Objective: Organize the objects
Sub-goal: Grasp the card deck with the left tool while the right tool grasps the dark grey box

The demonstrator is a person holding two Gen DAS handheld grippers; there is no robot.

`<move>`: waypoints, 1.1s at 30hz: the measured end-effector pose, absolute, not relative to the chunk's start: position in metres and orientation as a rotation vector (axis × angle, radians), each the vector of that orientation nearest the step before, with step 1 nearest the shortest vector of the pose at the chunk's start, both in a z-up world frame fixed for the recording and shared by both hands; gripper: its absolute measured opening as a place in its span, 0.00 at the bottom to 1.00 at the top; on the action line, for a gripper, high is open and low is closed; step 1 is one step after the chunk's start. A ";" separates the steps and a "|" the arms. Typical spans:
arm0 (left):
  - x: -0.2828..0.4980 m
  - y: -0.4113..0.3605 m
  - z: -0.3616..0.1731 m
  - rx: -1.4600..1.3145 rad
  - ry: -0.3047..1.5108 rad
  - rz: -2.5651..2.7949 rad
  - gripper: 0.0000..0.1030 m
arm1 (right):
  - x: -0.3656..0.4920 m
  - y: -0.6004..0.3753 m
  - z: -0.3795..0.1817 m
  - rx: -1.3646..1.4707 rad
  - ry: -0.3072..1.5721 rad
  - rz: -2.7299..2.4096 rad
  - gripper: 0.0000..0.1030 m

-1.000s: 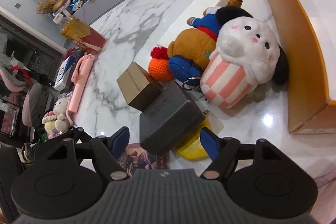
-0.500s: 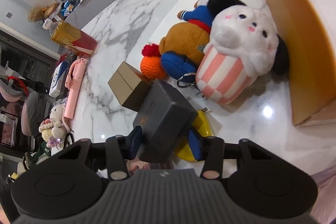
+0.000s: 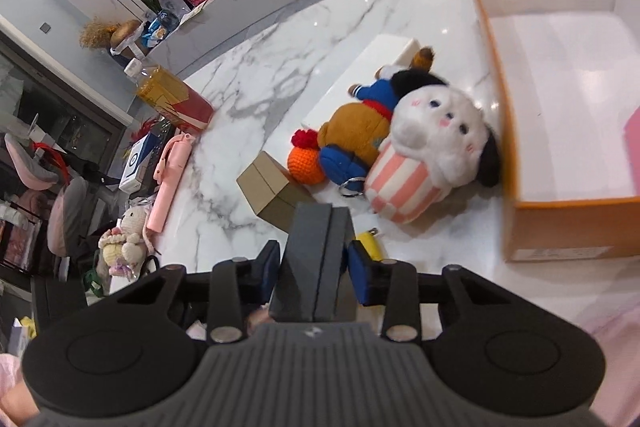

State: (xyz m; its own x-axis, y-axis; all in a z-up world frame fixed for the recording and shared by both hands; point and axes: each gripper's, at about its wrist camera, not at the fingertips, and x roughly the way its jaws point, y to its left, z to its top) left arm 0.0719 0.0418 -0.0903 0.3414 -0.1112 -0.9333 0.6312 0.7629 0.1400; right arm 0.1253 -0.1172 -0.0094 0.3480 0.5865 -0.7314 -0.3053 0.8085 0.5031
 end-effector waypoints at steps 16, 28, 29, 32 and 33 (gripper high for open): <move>0.100 -0.004 -0.113 0.633 1.102 -0.477 0.68 | 0.099 -0.169 -0.018 0.075 1.026 0.395 0.38; 0.069 -0.031 -0.124 0.880 0.976 -0.447 0.79 | 0.100 -0.171 -0.024 0.092 1.014 0.407 0.38; 0.066 -0.034 -0.126 0.904 0.980 -0.446 0.79 | 0.100 -0.172 -0.024 0.095 1.013 0.407 0.38; 0.060 -0.041 -0.136 0.963 0.982 -0.423 0.79 | 0.101 -0.172 -0.024 0.098 1.013 0.409 0.38; 0.059 -0.043 -0.139 0.992 0.979 -0.407 0.78 | 0.100 -0.172 -0.024 0.097 1.012 0.409 0.38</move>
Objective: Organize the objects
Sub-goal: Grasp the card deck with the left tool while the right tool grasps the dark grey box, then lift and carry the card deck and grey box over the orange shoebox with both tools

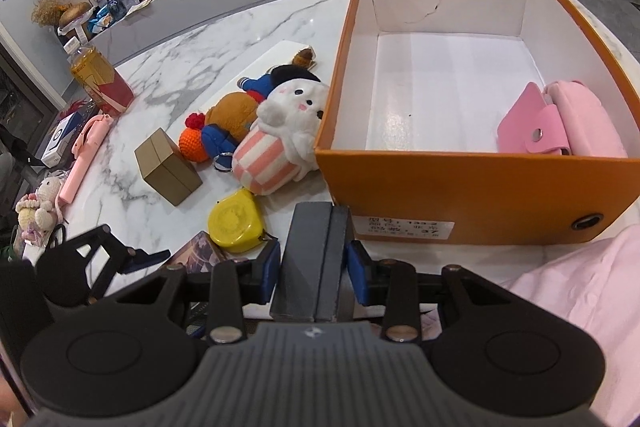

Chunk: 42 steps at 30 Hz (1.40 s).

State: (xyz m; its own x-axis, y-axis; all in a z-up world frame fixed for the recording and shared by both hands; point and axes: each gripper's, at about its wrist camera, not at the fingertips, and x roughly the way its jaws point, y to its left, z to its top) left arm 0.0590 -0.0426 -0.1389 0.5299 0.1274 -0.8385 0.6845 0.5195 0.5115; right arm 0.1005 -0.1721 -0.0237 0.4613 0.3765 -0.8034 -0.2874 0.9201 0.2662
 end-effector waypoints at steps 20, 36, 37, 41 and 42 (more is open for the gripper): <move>0.095 0.015 -0.085 0.147 1.158 -0.429 0.68 | 0.098 -0.149 -0.027 0.100 1.065 0.525 0.38; 0.098 0.023 -0.104 -0.023 1.259 -0.449 0.44 | 0.106 -0.130 -0.029 0.208 1.103 0.614 0.19; 0.098 0.022 -0.106 -0.008 1.271 -0.446 0.45 | 0.107 -0.128 -0.030 0.238 1.121 0.646 0.14; 0.100 0.029 -0.108 -0.046 1.264 -0.436 0.42 | 0.109 -0.117 -0.028 0.223 1.118 0.664 0.12; 0.100 0.030 -0.107 -0.052 1.263 -0.428 0.39 | 0.110 -0.117 -0.028 0.226 1.121 0.665 0.12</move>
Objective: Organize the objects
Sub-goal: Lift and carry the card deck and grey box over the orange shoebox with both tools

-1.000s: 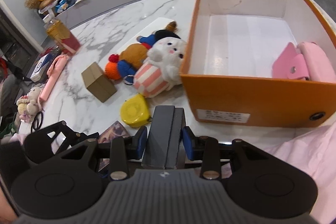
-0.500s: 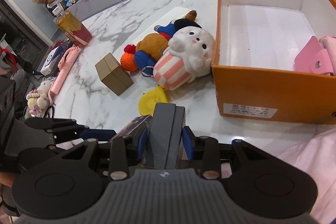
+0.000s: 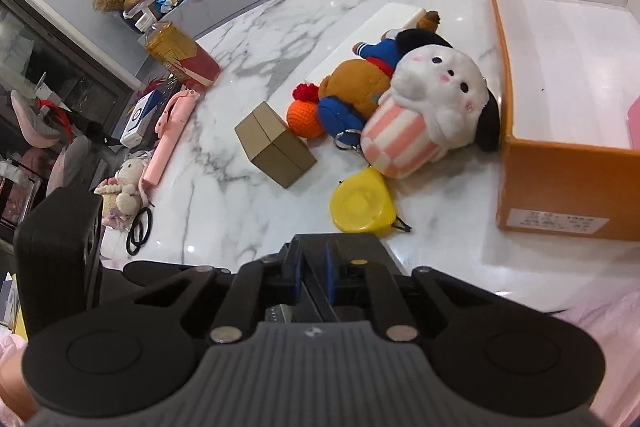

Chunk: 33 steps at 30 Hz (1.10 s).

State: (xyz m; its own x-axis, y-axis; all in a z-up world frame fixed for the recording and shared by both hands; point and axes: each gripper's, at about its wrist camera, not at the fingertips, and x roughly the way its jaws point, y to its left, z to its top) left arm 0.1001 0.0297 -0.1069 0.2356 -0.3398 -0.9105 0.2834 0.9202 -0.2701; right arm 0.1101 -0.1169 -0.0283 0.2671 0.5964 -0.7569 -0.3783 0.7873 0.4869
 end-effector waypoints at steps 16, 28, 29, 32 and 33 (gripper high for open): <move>0.101 0.043 -0.111 -0.174 1.240 -0.355 0.26 | 0.107 -0.116 -0.030 0.125 1.205 0.663 0.43; 0.094 0.018 -0.119 -0.213 1.229 -0.405 0.26 | 0.108 -0.138 -0.052 0.145 1.297 0.532 0.43; 0.094 0.017 -0.119 -0.202 1.226 -0.398 0.26 | 0.108 -0.142 -0.053 0.145 1.300 0.526 0.41; 0.092 0.017 -0.118 -0.192 1.220 -0.385 0.26 | 0.107 -0.153 -0.053 0.163 1.302 0.516 0.37; 0.092 0.018 -0.116 -0.201 1.216 -0.384 0.26 | 0.106 -0.155 -0.053 0.156 1.295 0.513 0.37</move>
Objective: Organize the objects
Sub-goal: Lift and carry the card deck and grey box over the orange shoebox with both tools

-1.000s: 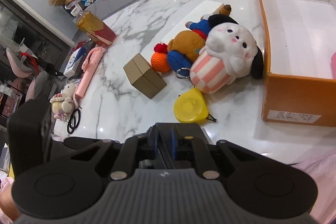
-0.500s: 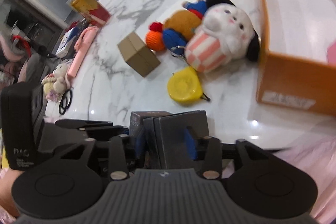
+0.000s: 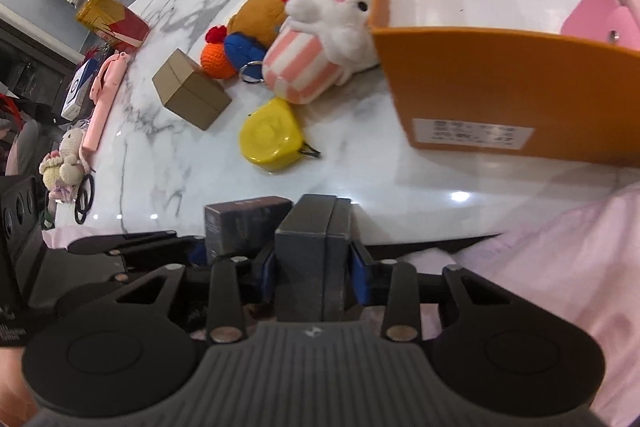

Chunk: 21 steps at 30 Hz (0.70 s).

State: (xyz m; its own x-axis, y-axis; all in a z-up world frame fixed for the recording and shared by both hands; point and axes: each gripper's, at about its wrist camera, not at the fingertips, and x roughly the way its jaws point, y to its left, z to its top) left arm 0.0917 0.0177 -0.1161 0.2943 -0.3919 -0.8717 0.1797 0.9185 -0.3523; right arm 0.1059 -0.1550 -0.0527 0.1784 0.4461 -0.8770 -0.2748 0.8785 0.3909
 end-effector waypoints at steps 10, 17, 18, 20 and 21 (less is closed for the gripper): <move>0.092 0.016 -0.039 -0.230 1.044 -0.422 0.26 | 0.096 -0.184 0.014 0.162 1.100 0.560 0.37; 0.119 -0.018 0.021 -0.188 0.911 -0.487 0.26 | 0.108 -0.220 0.074 0.227 0.918 0.541 0.36; 0.125 -0.025 0.027 -0.180 0.897 -0.494 0.26 | 0.111 -0.225 0.079 0.226 0.899 0.525 0.36; 0.136 -0.040 0.036 -0.162 0.875 -0.509 0.26 | 0.120 -0.234 0.084 0.228 0.884 0.492 0.36; 0.141 -0.048 0.038 -0.153 0.874 -0.512 0.26 | 0.126 -0.239 0.084 0.233 0.886 0.476 0.36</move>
